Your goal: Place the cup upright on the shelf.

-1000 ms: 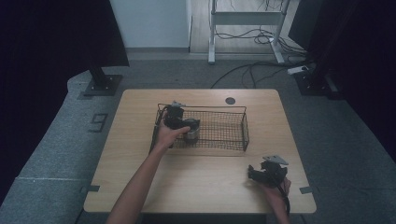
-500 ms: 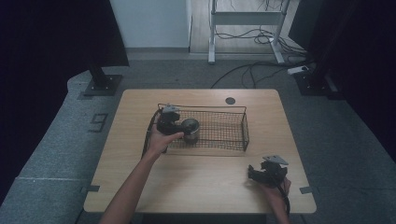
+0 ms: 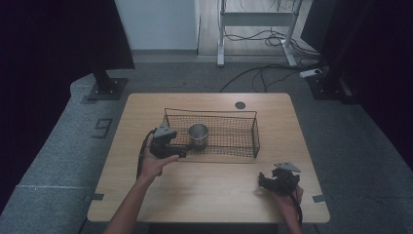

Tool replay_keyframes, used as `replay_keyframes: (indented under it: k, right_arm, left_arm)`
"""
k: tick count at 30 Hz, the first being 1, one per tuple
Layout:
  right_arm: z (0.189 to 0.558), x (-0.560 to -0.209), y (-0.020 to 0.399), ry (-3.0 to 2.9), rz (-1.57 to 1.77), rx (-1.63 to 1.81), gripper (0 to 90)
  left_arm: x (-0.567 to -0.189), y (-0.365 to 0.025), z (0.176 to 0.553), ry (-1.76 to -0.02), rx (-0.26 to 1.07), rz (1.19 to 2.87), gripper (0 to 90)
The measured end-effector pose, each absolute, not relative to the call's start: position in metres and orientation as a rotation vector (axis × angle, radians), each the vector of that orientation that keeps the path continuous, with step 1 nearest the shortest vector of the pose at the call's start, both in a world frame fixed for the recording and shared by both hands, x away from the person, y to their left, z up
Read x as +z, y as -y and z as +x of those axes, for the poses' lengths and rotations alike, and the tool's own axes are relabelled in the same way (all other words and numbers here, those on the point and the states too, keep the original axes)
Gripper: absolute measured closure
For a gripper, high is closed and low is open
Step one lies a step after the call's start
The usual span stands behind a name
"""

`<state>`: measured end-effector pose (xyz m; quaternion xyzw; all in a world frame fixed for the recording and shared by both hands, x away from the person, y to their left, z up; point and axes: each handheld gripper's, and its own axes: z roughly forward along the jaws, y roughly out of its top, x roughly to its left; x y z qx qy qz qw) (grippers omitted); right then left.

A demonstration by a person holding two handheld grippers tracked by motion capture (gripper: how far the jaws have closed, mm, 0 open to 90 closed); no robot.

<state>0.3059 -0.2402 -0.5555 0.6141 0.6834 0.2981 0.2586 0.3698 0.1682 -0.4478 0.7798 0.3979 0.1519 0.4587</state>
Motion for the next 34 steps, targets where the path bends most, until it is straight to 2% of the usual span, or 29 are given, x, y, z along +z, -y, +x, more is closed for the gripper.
replay_keyframes:
  k: [19, 27, 34]
  right_arm:
    - [0.306, -0.556, 0.240, -1.853, 1.665, 0.808, 6.0]
    - [0.306, -0.556, 0.240, -1.853, 1.664, 0.808, 6.0]
    - [0.307, -0.556, 0.240, -1.850, 1.665, 0.808, 6.0]
  left_arm:
    - [-0.500, -0.197, 0.315, -1.012, 0.339, 1.948, 14.5]
    - [-0.514, -0.198, 0.308, -1.012, 0.315, 2.003, 14.5]
    - [-0.516, -0.201, 0.309, -1.044, 0.309, 1.977, 14.6]
